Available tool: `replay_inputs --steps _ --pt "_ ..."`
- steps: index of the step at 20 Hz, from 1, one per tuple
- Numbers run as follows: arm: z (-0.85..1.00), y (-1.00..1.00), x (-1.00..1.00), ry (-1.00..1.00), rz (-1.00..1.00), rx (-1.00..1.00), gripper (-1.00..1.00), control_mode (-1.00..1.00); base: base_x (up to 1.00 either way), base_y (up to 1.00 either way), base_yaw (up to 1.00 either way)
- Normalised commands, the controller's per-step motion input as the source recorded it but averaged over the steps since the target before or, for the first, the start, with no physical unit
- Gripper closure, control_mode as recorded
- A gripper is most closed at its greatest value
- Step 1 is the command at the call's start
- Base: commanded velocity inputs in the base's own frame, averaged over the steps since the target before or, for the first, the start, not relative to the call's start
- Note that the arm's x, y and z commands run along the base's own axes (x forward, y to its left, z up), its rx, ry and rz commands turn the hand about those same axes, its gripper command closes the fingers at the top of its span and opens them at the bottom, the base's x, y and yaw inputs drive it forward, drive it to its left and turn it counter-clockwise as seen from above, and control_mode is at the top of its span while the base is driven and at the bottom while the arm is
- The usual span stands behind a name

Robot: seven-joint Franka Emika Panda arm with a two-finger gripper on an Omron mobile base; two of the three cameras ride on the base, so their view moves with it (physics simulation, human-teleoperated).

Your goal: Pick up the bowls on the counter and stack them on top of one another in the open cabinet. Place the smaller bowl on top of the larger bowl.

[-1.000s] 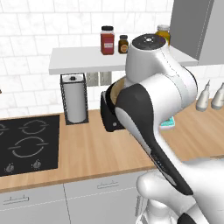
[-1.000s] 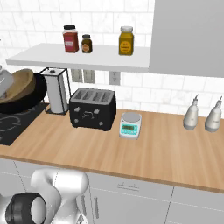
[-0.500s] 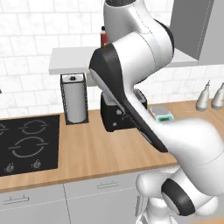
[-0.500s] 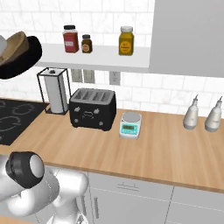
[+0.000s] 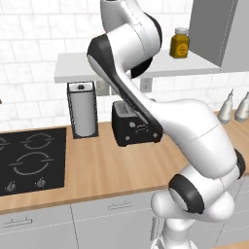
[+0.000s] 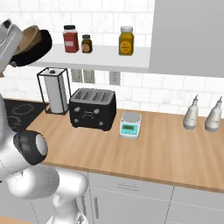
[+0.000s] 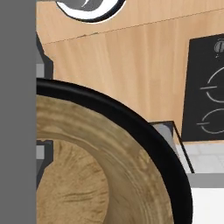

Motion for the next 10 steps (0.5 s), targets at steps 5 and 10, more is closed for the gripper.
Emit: replay_inputs --steps 5,10 --pt "0.00 0.34 1.00 0.20 0.00 0.08 1.00 -1.00 0.00 0.00 0.00" --pt "0.00 0.33 0.95 0.08 0.00 0.03 1.00 -1.00 0.00 0.00 0.00"
